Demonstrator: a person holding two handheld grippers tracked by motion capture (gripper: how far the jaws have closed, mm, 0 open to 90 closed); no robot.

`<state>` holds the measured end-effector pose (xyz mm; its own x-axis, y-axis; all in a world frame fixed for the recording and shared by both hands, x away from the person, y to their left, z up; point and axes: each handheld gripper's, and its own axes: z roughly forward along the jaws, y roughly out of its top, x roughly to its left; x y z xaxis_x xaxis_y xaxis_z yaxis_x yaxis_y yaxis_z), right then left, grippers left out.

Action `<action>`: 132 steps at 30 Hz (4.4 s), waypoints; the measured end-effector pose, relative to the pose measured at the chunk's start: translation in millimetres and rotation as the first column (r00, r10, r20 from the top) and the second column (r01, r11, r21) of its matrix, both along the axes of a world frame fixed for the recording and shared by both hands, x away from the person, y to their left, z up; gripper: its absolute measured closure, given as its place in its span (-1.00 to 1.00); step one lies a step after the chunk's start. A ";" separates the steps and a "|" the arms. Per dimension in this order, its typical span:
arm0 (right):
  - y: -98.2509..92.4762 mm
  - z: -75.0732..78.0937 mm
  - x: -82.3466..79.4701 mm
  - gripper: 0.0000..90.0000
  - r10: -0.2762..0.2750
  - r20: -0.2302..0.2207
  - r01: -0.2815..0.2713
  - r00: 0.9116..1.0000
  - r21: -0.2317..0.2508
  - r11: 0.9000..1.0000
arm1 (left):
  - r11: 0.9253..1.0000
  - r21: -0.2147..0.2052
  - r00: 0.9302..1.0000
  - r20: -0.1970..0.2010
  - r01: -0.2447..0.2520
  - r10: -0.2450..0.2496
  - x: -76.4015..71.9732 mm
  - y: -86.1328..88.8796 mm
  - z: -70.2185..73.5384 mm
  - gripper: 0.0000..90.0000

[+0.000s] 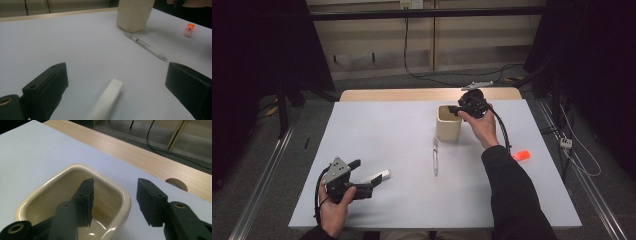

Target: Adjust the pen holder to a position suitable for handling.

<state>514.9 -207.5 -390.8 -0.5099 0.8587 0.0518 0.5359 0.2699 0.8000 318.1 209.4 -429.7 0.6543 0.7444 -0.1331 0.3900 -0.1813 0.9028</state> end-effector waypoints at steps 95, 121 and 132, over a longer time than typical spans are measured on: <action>-18.7 -2.2 -47.5 -0.12 0.012 -0.089 -0.011 0.996 0.014 1.000 | 1.000 0.000 1.000 -0.029 0.002 -0.002 1.4 -0.1 -3.5 -0.89; -46.8 10.0 -91.8 -0.78 -0.022 0.012 0.021 1.000 0.093 0.995 | 1.000 0.004 1.000 -0.028 0.004 -0.004 1.8 0.2 -3.1 -0.90; -82.1 2.5 -128.8 -0.77 -0.075 0.022 0.075 0.997 0.035 0.997 | 1.000 0.007 0.999 -0.032 0.002 -0.002 2.0 -0.5 -3.7 -0.89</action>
<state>386.1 -289.5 -388.3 -0.4455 0.8925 0.0701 0.5345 0.2023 0.8206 320.1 208.9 -433.4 0.6510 0.7443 -0.1494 0.4187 -0.1879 0.8885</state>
